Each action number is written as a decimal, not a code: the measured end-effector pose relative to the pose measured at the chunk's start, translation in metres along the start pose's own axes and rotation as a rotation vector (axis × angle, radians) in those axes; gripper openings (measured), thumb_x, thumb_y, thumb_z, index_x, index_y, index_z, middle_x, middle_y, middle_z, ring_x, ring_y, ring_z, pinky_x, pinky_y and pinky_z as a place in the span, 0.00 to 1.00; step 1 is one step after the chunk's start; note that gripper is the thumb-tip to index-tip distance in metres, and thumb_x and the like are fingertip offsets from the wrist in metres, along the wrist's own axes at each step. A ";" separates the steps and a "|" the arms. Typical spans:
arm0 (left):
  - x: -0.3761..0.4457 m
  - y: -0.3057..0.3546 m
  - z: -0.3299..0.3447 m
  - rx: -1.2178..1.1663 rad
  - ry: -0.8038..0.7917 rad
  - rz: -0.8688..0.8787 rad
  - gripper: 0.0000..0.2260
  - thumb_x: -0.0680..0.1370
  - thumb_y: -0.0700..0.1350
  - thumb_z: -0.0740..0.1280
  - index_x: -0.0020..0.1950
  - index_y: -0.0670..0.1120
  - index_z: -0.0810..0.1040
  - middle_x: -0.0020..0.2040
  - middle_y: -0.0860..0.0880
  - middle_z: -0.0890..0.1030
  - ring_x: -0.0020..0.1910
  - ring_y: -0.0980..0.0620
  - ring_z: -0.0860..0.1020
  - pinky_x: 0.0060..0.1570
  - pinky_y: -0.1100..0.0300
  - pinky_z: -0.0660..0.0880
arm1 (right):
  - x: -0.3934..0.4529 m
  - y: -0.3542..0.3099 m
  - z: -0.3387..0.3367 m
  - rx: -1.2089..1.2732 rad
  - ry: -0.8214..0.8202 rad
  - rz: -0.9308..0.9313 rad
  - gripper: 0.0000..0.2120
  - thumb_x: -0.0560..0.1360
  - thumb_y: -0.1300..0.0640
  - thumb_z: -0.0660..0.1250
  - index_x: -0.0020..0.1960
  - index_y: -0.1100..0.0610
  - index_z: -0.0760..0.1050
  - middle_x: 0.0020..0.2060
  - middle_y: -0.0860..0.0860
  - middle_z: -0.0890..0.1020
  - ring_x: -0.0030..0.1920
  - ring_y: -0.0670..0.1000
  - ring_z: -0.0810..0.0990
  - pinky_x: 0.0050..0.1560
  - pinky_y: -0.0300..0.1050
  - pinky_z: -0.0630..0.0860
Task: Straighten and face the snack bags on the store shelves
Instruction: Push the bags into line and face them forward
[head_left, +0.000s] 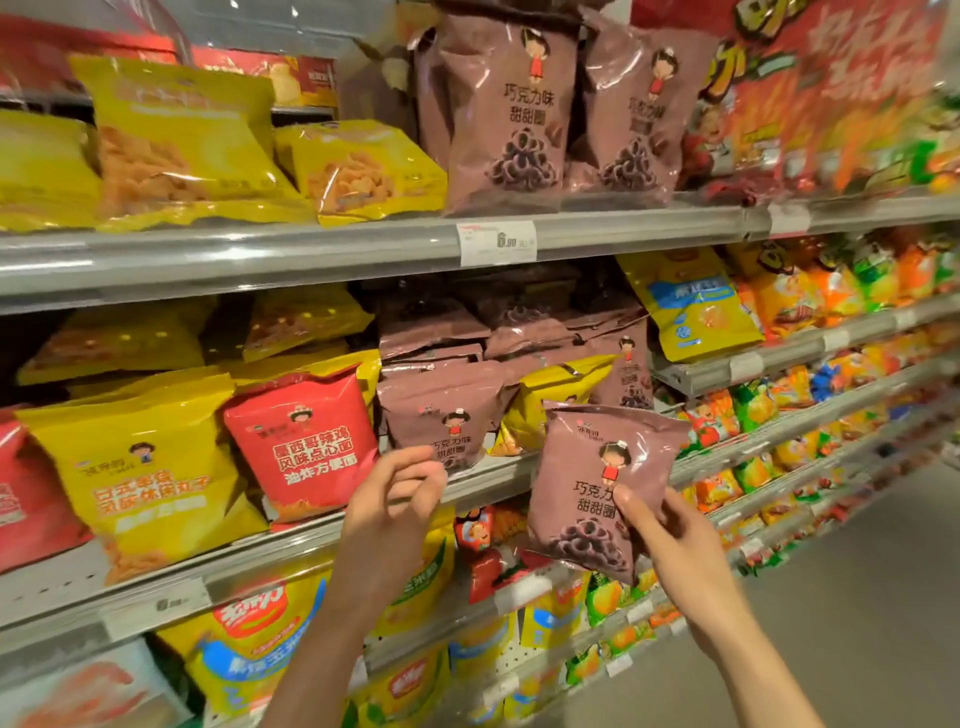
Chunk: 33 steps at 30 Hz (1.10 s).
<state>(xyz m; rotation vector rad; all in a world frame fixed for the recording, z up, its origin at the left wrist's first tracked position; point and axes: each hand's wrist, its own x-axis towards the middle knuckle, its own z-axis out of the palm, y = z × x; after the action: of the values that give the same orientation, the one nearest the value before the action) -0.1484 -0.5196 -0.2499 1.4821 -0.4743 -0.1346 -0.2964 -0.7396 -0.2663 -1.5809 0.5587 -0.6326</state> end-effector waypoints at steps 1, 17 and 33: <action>0.007 -0.001 0.009 0.006 0.005 0.016 0.09 0.81 0.36 0.68 0.58 0.46 0.80 0.47 0.45 0.82 0.40 0.59 0.77 0.38 0.69 0.74 | 0.005 -0.001 -0.007 -0.001 0.014 -0.004 0.10 0.78 0.51 0.70 0.58 0.51 0.81 0.48 0.46 0.88 0.50 0.46 0.86 0.47 0.37 0.80; 0.059 -0.030 0.099 0.381 0.109 0.062 0.16 0.77 0.57 0.71 0.63 0.59 0.76 0.53 0.58 0.84 0.49 0.60 0.82 0.52 0.55 0.80 | 0.107 0.012 -0.082 -0.025 -0.045 -0.069 0.15 0.76 0.45 0.70 0.60 0.48 0.80 0.51 0.46 0.87 0.52 0.46 0.86 0.55 0.46 0.79; 0.078 -0.028 0.179 0.682 0.497 0.079 0.18 0.74 0.61 0.74 0.54 0.52 0.72 0.34 0.53 0.81 0.33 0.59 0.78 0.37 0.53 0.75 | 0.206 0.037 -0.130 -0.095 -0.316 -0.108 0.13 0.76 0.42 0.70 0.44 0.53 0.78 0.41 0.52 0.84 0.47 0.55 0.82 0.46 0.50 0.75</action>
<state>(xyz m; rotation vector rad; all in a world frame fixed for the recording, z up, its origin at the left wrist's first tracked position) -0.1416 -0.7170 -0.2570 2.0747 -0.1693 0.4970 -0.2346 -0.9780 -0.2792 -1.7671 0.2723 -0.4286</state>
